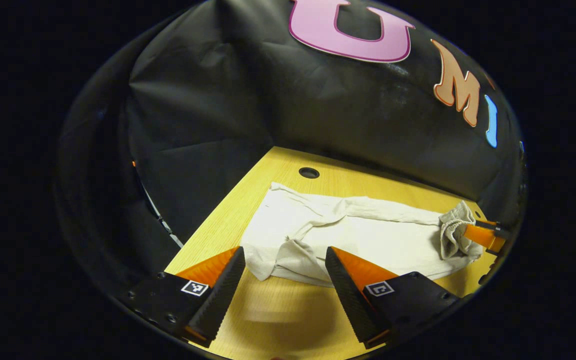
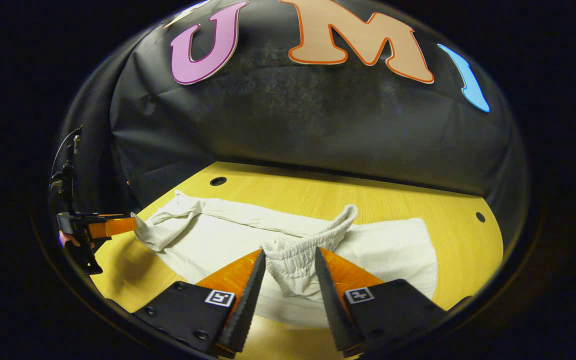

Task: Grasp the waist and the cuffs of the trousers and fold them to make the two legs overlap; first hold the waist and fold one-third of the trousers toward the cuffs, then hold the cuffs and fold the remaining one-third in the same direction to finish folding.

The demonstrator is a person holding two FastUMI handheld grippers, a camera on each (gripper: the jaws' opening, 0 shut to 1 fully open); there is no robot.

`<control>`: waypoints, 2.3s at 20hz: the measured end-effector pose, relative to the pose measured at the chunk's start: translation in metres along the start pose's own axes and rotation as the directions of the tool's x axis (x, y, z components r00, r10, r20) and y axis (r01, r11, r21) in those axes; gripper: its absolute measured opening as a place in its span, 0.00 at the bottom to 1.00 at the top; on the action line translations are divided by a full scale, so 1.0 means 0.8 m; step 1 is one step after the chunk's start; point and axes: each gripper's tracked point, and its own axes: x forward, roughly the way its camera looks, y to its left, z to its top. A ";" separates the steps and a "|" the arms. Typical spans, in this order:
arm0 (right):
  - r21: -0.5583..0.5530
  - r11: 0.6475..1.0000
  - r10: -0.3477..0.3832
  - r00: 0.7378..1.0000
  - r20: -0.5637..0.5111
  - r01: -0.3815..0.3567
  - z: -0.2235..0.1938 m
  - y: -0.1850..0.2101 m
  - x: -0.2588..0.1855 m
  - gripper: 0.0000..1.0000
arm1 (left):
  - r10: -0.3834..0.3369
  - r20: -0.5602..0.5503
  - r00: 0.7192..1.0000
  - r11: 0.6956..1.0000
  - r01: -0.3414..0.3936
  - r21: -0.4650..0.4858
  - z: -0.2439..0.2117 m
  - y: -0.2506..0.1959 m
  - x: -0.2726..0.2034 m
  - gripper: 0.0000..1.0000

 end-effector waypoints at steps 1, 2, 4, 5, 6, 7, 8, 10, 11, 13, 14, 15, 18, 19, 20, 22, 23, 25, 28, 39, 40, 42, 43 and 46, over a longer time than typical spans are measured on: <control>-0.011 1.000 -0.007 1.000 -0.005 0.006 0.005 -0.007 -0.008 0.76 | -0.006 -0.010 1.000 1.000 0.006 0.005 -0.001 0.002 -0.001 0.98; -0.018 1.000 -0.011 1.000 -0.009 0.011 0.009 -0.014 -0.018 0.83 | -0.008 -0.018 1.000 1.000 0.008 0.008 -0.002 0.003 -0.001 0.98; -0.024 1.000 -0.020 1.000 -0.013 0.020 0.020 -0.022 -0.034 0.98 | -0.002 -0.024 1.000 1.000 0.003 0.015 -0.003 0.004 -0.002 0.98; -0.028 0.999 -0.028 0.999 -0.016 0.027 0.007 -0.001 -0.025 0.99 | 0.000 -0.030 1.000 1.000 0.001 0.019 -0.006 0.004 -0.001 0.98; -0.032 0.999 -0.034 0.999 -0.019 0.033 0.004 0.000 -0.023 0.99 | 0.002 -0.038 0.999 1.000 -0.001 0.023 -0.008 0.004 -0.001 0.98; -0.037 0.998 -0.042 0.999 -0.022 0.042 0.000 0.003 -0.021 0.99 | 0.002 -0.048 0.999 1.000 -0.001 0.024 -0.011 0.004 0.000 0.97; -0.042 0.998 -0.051 0.998 -0.023 0.050 0.000 0.003 -0.021 0.99 | 0.006 -0.059 0.998 1.000 -0.005 0.027 -0.012 0.005 -0.002 0.98; -0.034 0.998 -0.061 0.998 -0.028 0.060 -0.005 -0.001 -0.025 0.99 | 0.004 -0.072 0.997 1.000 -0.002 0.027 -0.013 0.005 -0.003 0.98; -0.024 0.998 -0.064 0.997 -0.031 0.064 -0.007 -0.005 -0.026 0.98 | 0.008 -0.080 0.997 1.000 -0.005 0.028 -0.016 0.006 -0.002 0.98; -0.009 0.997 -0.076 0.997 -0.029 0.076 -0.007 -0.012 -0.027 0.98 | 0.017 -0.097 0.995 1.000 -0.014 0.025 -0.019 0.007 -0.003 0.98; -0.008 0.997 -0.082 0.996 -0.027 0.082 -0.007 -0.016 -0.028 0.98 | 0.015 -0.090 0.996 0.999 -0.011 0.035 -0.015 0.006 -0.002 0.98; -0.007 0.996 -0.090 0.996 -0.028 0.090 -0.006 -0.022 -0.030 0.98 | 0.014 -0.094 0.995 0.999 -0.011 0.041 -0.019 0.007 0.000 0.98; 0.007 0.995 -0.104 0.994 -0.027 0.104 -0.005 -0.031 -0.036 0.99 | 0.020 -0.119 0.993 0.996 -0.009 0.089 -0.024 0.011 -0.002 0.94; 0.013 0.994 -0.105 0.994 -0.029 0.106 -0.006 -0.033 -0.039 0.98 | 0.006 -0.126 0.992 0.994 0.007 0.107 -0.024 0.010 -0.002 0.90; 0.018 0.994 -0.109 0.994 -0.029 0.110 -0.007 -0.035 -0.043 0.98 | -0.006 -0.126 0.992 0.993 0.020 0.116 -0.021 0.011 -0.004 0.88; 0.024 0.993 -0.119 0.992 -0.029 0.120 -0.006 -0.044 -0.054 0.98 | -0.037 -0.133 0.990 0.991 0.054 0.124 -0.020 0.002 -0.003 0.67; 0.026 0.992 -0.123 0.992 -0.029 0.124 -0.007 -0.047 -0.060 0.99 | -0.063 -0.137 0.989 0.989 0.079 0.121 -0.022 -0.006 -0.003 0.52; 0.034 0.991 -0.131 0.991 -0.031 0.132 -0.010 -0.052 -0.069 0.99 | -0.093 -0.130 0.987 0.989 0.107 0.099 -0.022 -0.017 -0.001 0.23; 0.041 0.989 -0.140 0.989 -0.043 0.142 -0.015 -0.061 -0.082 0.98 | -0.108 -0.113 0.988 0.989 0.118 0.085 -0.019 -0.017 0.000 0.09; 0.086 0.974 -0.209 0.978 -0.024 0.210 -0.015 -0.117 -0.128 0.99 | -0.080 -0.005 0.997 0.995 0.080 0.059 0.030 -0.048 -0.024 0.04; 0.091 0.973 -0.213 0.977 -0.022 0.214 -0.015 -0.124 -0.133 0.99 | -0.083 0.009 0.997 0.995 0.082 0.058 0.036 -0.057 -0.027 0.04; 0.099 0.970 -0.222 0.975 -0.018 0.223 -0.016 -0.140 -0.144 0.99 | -0.102 0.032 0.994 0.994 0.101 0.049 0.050 -0.084 -0.034 0.04; 0.104 0.968 -0.226 0.974 -0.015 0.227 -0.018 -0.147 -0.151 0.99 | -0.118 0.044 0.992 0.992 0.116 0.047 0.058 -0.101 -0.039 0.04; 0.119 0.965 -0.233 0.972 -0.018 0.234 -0.025 -0.173 -0.170 0.99 | -0.173 0.087 0.981 0.984 0.168 0.057 0.085 -0.161 -0.054 0.04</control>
